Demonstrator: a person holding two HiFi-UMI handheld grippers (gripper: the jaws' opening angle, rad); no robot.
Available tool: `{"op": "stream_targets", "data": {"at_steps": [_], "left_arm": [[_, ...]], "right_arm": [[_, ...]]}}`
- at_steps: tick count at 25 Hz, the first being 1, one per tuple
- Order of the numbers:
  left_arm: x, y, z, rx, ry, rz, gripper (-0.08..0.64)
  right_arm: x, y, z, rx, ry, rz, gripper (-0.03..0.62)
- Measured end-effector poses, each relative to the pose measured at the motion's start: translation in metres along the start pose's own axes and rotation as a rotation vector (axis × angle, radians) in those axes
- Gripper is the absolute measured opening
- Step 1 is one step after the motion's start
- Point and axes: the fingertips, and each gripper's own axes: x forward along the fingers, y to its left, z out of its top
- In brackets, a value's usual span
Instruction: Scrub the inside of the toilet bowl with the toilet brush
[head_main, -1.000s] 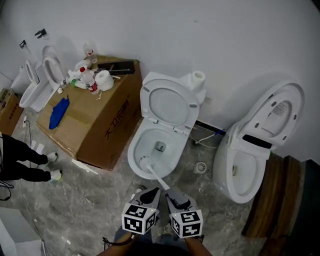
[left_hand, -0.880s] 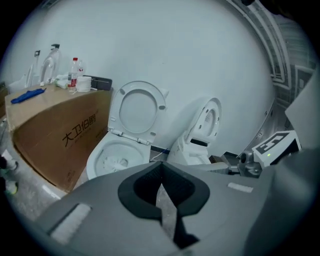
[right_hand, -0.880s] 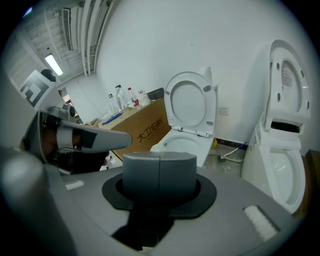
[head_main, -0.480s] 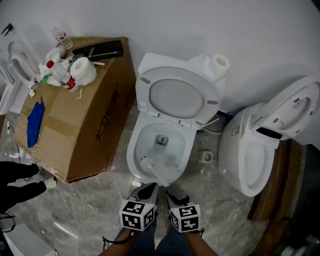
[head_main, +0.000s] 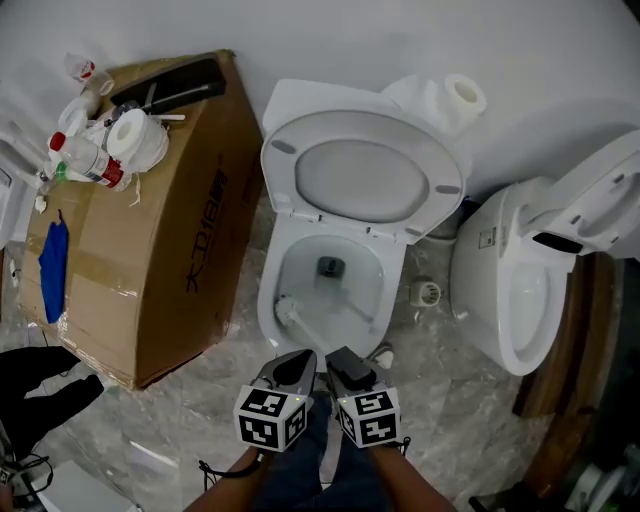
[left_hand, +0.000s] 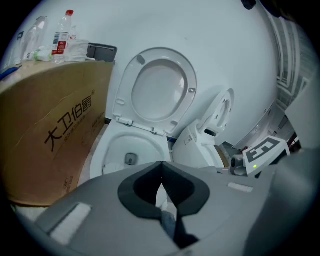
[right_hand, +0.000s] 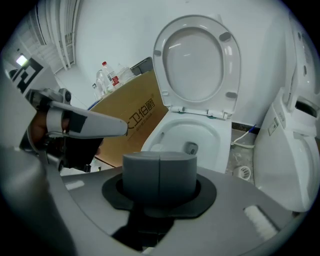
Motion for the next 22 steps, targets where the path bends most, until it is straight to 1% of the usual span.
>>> {"op": "stream_targets", "data": {"at_steps": [6,13,16,22], "left_arm": [[0.014,0.003,0.005,0.027,0.03,-0.001,0.014],[0.018,0.01,0.001,0.056,0.092,0.035,0.014],[0.021,0.009,0.007,0.046,0.094,0.041,0.014],[0.033,-0.003,0.014,0.072,0.093,0.025,0.014]], "right_arm": [[0.024,-0.018,0.027,0.022,-0.032,0.002,0.155],[0.045,-0.057,0.063,0.041,-0.081,-0.013,0.155],[0.047,-0.074,0.076,0.052,-0.103,-0.025,0.155],[0.037,-0.111,0.091,0.056,-0.124,-0.075,0.155]]}}
